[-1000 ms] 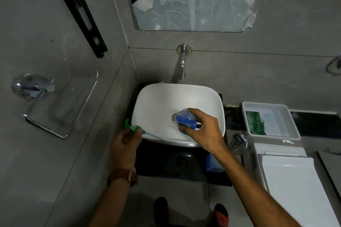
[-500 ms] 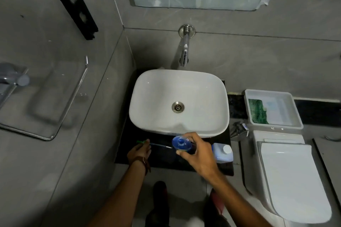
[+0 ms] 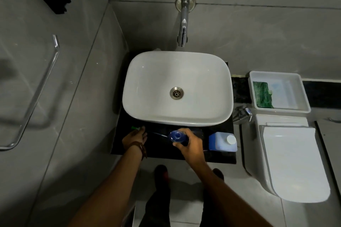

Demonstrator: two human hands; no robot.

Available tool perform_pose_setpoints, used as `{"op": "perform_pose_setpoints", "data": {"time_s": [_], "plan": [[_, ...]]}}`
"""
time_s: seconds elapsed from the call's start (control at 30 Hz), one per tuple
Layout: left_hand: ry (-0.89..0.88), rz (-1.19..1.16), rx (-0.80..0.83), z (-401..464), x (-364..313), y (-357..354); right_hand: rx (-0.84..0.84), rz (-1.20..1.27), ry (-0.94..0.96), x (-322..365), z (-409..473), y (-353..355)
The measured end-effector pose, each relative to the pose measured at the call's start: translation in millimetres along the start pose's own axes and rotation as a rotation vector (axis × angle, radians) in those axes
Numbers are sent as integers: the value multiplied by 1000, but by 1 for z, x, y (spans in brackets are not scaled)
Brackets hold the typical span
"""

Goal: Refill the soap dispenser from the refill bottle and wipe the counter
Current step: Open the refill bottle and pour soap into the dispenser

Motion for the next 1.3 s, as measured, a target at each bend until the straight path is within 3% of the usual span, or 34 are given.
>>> {"op": "perform_pose_setpoints", "data": {"time_s": [0.53,0.8,1.0,1.3], "plan": [[11,-17,47,-5,10,-16,10,-7,27,2,-6,-6],[-31,115,85,-11,22,-25,31,-34,102,22,-7,-27],[-148,294,16,0,12,1,38,-58,140,34,-5,-60],[-325,270,-31,4,-14,42,72,-38,159,53,-2,-93]]}}
Point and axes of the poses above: each hand's wrist, its own z-axis towards the middle knuckle, its own y-axis out of the back of the hand, x = y × z, the point moved 6 cm from there along z, towards the middle knuckle, and after that the axes turned 5 degrees about -x, right-handed, at the moved point
